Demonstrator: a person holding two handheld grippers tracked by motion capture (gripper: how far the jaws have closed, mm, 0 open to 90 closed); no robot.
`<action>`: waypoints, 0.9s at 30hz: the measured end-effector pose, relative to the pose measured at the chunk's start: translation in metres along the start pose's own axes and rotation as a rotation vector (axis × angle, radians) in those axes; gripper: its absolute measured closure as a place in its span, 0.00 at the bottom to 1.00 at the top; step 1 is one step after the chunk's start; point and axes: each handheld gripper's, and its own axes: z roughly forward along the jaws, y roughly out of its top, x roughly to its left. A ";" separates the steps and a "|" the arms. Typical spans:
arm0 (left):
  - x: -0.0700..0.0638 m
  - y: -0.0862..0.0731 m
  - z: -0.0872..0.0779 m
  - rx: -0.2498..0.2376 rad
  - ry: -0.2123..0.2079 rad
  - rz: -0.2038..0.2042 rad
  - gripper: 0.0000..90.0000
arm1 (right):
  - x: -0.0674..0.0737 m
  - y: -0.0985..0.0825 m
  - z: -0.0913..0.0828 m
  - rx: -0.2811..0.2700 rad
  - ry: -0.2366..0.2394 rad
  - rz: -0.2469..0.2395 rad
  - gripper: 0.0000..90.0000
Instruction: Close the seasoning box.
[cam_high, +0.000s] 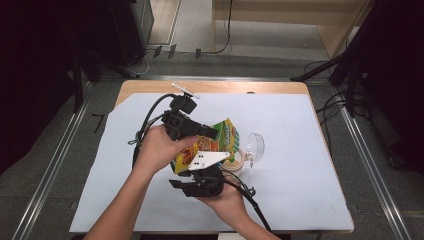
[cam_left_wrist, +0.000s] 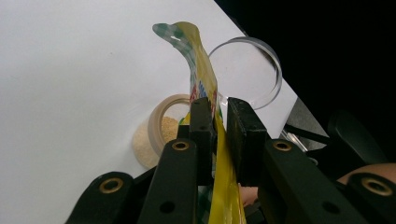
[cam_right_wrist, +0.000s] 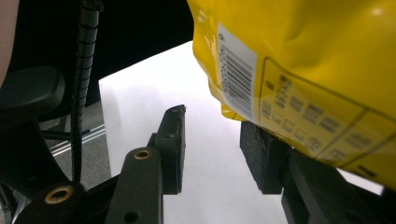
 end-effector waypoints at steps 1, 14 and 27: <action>0.000 -0.001 0.000 0.000 0.000 0.000 0.90 | 0.000 -0.001 0.000 -0.002 0.003 -0.002 0.68; 0.003 -0.009 -0.004 0.019 -0.002 0.021 0.92 | -0.001 -0.011 0.007 0.001 0.037 -0.004 0.61; 0.009 -0.014 0.006 0.038 -0.031 0.022 0.92 | -0.003 -0.018 0.010 0.026 0.027 -0.040 0.61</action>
